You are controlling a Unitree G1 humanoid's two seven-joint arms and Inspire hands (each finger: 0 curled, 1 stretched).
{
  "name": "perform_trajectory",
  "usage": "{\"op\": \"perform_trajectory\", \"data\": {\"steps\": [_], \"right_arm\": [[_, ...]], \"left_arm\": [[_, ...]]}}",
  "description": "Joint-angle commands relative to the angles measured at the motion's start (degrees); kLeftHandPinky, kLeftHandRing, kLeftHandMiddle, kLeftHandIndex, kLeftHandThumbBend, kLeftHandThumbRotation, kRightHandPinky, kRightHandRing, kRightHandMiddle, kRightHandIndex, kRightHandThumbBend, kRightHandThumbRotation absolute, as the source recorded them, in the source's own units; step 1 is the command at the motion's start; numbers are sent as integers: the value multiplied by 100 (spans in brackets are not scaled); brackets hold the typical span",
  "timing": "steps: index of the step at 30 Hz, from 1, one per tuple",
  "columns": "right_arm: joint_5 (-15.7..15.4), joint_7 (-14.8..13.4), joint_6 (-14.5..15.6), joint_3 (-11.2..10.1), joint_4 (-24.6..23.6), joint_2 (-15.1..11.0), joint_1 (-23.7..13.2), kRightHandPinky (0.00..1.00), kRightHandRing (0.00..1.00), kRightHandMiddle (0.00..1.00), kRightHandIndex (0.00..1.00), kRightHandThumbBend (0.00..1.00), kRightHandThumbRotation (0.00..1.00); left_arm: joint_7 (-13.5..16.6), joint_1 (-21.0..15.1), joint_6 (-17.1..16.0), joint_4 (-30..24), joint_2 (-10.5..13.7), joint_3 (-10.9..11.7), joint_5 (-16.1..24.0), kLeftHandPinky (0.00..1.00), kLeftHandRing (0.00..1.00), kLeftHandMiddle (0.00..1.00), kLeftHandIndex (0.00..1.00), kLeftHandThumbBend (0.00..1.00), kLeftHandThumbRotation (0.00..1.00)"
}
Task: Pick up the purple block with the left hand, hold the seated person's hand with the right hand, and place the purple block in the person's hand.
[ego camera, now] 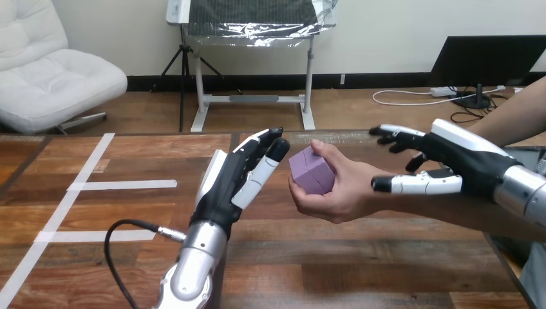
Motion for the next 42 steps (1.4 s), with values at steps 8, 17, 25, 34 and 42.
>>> {"op": "perform_trajectory", "data": {"steps": [8,17,25,34,42], "right_arm": [[359,-355,-341,-362,139,365,87,82,95,98,100,95,100],[832,-313,-412,-581,77,596,224,86,96,98,99,97,100],[1447,-184,-637,-808,58,873,356,89,96,97,98,90,100],[1833,-185,-764,-973,-426,1079,700,89,95,96,96,94,100],[2496,-203,-574,-1139,-1789,1374,1495,90,93,94,95,100,100]], "left_arm": [[109,387,-22,-1194,161,117,8,85,85,85,82,74,100],[122,831,91,-1943,183,160,-2,83,85,85,83,68,100],[54,1229,182,-2633,155,215,-113,82,84,84,82,77,100],[-104,1795,241,-3602,219,289,-336,84,85,85,83,84,100],[-212,2479,172,-4697,314,467,-517,87,85,84,84,84,100]]}}
